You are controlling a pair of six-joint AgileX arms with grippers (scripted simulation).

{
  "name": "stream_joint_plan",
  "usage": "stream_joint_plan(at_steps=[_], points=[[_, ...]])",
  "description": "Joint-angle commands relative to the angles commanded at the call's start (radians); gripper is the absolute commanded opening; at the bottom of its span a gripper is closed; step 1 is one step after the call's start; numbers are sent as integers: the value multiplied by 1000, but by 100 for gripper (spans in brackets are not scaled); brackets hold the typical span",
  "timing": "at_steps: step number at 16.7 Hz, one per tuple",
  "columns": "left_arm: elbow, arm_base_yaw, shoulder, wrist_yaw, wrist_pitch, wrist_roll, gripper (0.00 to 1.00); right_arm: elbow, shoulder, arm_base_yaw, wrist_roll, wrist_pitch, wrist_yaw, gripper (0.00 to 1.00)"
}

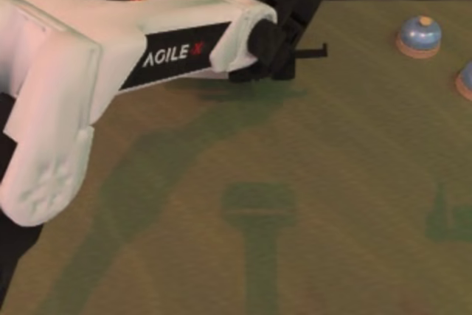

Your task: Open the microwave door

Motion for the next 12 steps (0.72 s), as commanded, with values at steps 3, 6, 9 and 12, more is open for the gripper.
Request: stream_joint_plan(at_steps=[3, 6, 9, 12], points=[[0, 0, 0, 0, 0, 0, 0, 0, 0, 0, 0, 0, 0, 100], [-2, -6, 5, 8, 4, -3, 0, 0, 0, 0, 0, 0, 0, 100], [-40, -1, -19, 18, 26, 23, 0, 0, 0, 0, 0, 0, 0, 100], [-76, 3, -43, 30, 51, 46, 0, 0, 0, 0, 0, 0, 0, 100]])
